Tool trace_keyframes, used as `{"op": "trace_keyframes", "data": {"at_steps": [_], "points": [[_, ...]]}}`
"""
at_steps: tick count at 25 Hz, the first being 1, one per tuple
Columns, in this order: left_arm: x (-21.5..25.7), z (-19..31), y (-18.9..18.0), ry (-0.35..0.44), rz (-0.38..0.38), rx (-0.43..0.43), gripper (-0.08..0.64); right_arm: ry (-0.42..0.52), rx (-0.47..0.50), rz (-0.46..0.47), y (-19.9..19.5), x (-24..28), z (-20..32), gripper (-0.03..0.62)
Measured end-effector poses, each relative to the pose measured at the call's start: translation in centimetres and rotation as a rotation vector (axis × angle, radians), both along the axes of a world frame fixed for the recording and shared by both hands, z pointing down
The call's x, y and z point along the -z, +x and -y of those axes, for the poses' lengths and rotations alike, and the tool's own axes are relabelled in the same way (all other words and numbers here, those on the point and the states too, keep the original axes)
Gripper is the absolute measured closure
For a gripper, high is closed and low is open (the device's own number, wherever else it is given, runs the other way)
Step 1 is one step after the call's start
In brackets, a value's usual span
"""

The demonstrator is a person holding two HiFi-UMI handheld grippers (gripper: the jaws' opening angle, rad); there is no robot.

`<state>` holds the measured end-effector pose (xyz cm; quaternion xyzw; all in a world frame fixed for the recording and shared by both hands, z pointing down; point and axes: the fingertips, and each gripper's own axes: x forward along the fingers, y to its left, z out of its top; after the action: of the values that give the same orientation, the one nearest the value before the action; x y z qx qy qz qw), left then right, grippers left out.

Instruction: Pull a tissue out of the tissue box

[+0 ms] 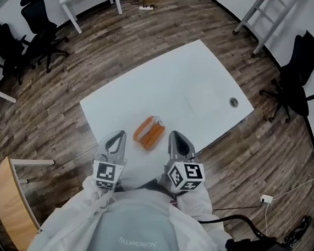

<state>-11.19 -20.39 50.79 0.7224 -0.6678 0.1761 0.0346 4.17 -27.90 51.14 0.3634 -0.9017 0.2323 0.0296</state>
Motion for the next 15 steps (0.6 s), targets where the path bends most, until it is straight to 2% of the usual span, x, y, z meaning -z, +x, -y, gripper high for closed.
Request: {"op": "trace_keyframes", "data": {"at_steps": [8,15], "points": [[-1.1,-0.3,-0.2,-0.032,-0.017,-0.002,0.56,-0.017,0.012,-0.037,-0.4,-1.0,0.3,0.591],[-1.3,0.7,-0.1,-0.021,-0.042,-0.013,0.56,-0.006,0.034,-0.054,-0.3,-0.7,0.8,0.591]]}}
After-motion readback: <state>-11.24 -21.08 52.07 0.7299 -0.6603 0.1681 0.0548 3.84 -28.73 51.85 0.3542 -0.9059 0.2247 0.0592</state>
